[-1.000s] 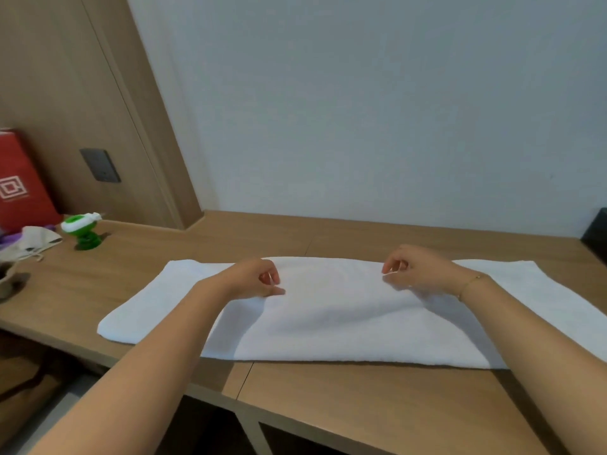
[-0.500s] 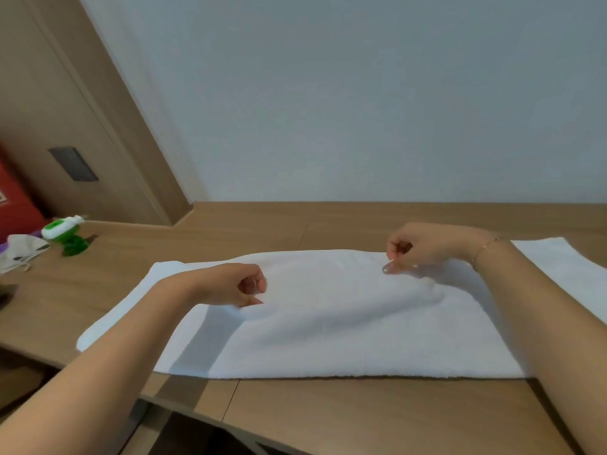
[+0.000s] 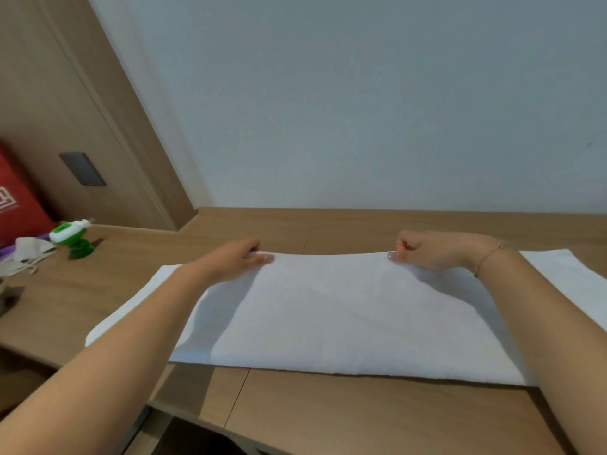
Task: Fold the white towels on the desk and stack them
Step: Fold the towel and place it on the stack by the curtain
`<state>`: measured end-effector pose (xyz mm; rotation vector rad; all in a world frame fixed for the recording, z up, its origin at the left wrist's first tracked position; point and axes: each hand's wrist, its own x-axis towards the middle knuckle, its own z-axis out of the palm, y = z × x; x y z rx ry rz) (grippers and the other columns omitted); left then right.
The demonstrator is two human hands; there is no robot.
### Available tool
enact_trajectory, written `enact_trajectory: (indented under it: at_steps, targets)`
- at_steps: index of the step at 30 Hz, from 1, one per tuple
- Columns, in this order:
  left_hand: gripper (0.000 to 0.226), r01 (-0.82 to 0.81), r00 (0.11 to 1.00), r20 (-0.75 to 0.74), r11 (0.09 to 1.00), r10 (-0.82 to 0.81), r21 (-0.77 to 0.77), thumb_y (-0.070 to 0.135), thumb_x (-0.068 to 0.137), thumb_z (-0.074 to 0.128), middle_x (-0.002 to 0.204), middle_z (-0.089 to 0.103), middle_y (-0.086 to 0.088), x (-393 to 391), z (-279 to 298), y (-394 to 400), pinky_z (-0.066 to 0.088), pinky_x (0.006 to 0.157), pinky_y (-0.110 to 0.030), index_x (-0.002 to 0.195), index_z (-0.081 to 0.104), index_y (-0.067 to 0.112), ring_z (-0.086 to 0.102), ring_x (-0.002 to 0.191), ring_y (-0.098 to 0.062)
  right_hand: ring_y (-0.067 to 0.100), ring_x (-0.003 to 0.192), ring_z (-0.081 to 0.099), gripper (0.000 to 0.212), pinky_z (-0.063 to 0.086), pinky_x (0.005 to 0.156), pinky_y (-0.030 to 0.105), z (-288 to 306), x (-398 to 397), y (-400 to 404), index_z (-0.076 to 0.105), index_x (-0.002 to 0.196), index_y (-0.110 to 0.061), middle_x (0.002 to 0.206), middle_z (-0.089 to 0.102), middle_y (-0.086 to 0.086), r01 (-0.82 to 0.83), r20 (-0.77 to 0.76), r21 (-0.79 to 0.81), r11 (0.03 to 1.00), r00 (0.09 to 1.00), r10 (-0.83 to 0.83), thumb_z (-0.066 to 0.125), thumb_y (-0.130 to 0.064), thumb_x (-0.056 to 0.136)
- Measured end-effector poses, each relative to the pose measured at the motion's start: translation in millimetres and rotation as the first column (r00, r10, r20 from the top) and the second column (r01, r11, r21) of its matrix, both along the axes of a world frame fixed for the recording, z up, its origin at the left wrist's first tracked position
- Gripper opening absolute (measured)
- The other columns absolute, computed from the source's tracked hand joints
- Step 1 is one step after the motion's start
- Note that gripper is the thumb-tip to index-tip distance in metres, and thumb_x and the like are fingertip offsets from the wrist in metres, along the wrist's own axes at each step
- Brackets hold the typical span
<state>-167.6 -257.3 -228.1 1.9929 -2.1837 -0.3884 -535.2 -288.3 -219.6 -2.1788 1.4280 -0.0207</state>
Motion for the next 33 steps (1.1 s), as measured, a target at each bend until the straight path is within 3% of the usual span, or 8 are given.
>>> enact_trajectory:
  at_steps: [9,13,17,20,24,27,29,33]
  targets:
    - [0.044,-0.197,0.979,0.043,0.979,0.2,-0.054,0.059,0.094,0.049,0.072,0.052,0.001,1.4,-25.9,-13.4,0.029,0.054,-0.032,0.075,0.041,0.02,0.046,0.064,-0.015,0.014,0.068,0.044,0.027,0.03,0.057,0.028,-15.3,10.1,-6.9,0.039,0.077,-0.021,0.082,0.052,-0.001,0.092,-0.018,-0.121,0.988,0.995,-0.095,0.047,-0.033,0.1]
    - [0.044,-0.26,0.954,0.136,0.964,0.267,-0.062,0.064,0.093,0.045,0.079,0.056,0.002,-4.8,-34.7,-13.0,0.031,0.057,-0.033,0.079,0.043,0.022,0.051,0.073,-0.019,0.025,0.087,0.056,0.028,0.037,0.067,0.031,-22.6,18.2,-6.3,0.044,0.073,-0.021,0.093,0.062,0.005,0.106,-0.064,-0.205,0.973,0.991,-0.121,0.057,-0.033,0.095]
    - [0.034,-0.169,0.934,0.228,0.901,0.276,-0.399,0.05,0.093,0.057,0.092,0.061,0.001,-19.8,-32.1,6.1,0.032,0.079,-0.035,0.092,0.051,0.017,0.057,0.091,-0.025,0.025,0.086,0.052,0.033,0.035,0.066,0.031,-26.1,21.7,-2.7,0.04,0.071,-0.021,0.097,0.06,0.007,0.113,-0.129,-0.278,0.954,0.98,-0.154,0.055,-0.039,0.095]
    - [0.018,0.021,0.982,0.164,0.802,0.096,-0.597,0.02,0.086,0.069,0.1,0.064,-0.005,-59.2,-24.5,25.3,0.032,0.088,-0.037,0.101,0.063,0.011,0.059,0.1,-0.029,0.026,0.103,0.055,0.027,0.036,0.075,0.032,-23.1,21.7,1.5,0.049,0.088,-0.018,0.109,0.059,0.005,0.064,-0.23,-0.432,0.9,0.957,-0.179,0.051,-0.044,0.095]
    - [0.035,0.034,0.999,0.049,0.941,-0.019,-0.338,0.041,0.1,0.045,0.128,0.058,-0.003,-126.7,-40.9,52.7,0.036,0.097,-0.037,0.123,0.059,0.019,0.051,0.12,-0.024,0.029,0.12,0.05,0.029,0.043,0.093,0.034,-19.4,18.4,14.7,0.055,0.111,-0.01,0.126,0.054,0.009,-0.016,-0.165,-0.476,0.879,0.984,-0.071,0.045,-0.035,0.098]
    - [0.057,0.031,0.997,0.071,0.99,-0.021,-0.135,0.051,0.103,0.02,0.164,0.014,0.005,-139.0,-62.3,64.7,0.007,0.121,-0.037,0.154,0.023,0.029,0.009,0.15,-0.013,0.019,0.148,0.013,0.065,0.012,0.117,0.027,-34.9,5.3,45.0,0.022,0.152,-0.009,0.162,0.012,0.004,-0.057,-0.052,-0.283,0.957,0.998,0.044,0.032,-0.049,0.101]
    - [0.059,0.03,0.997,0.074,0.994,-0.022,-0.104,0.053,0.102,0.016,0.165,0.0,0.009,-134.3,-66.0,65.1,-0.004,0.122,-0.036,0.157,0.011,0.032,-0.005,0.15,-0.008,0.009,0.149,-0.005,0.07,-0.002,0.117,0.026,-53.4,-8.5,65.0,0.003,0.156,-0.024,0.163,-0.005,-0.005,-0.104,-0.099,-0.268,0.958,0.992,0.08,0.019,-0.06,0.097]
    - [0.063,0.03,0.994,0.108,0.997,-0.022,-0.075,0.061,0.098,0.012,0.164,-0.006,0.01,-131.9,-67.4,61.8,-0.008,0.122,-0.041,0.156,0.004,0.037,-0.011,0.15,-0.009,0.008,0.148,-0.01,0.066,-0.006,0.12,0.028,-65.9,-53.1,62.1,0.002,0.154,-0.034,0.162,-0.005,-0.01,0.021,-0.145,-0.33,0.944,0.987,-0.073,0.013,-0.063,0.096]
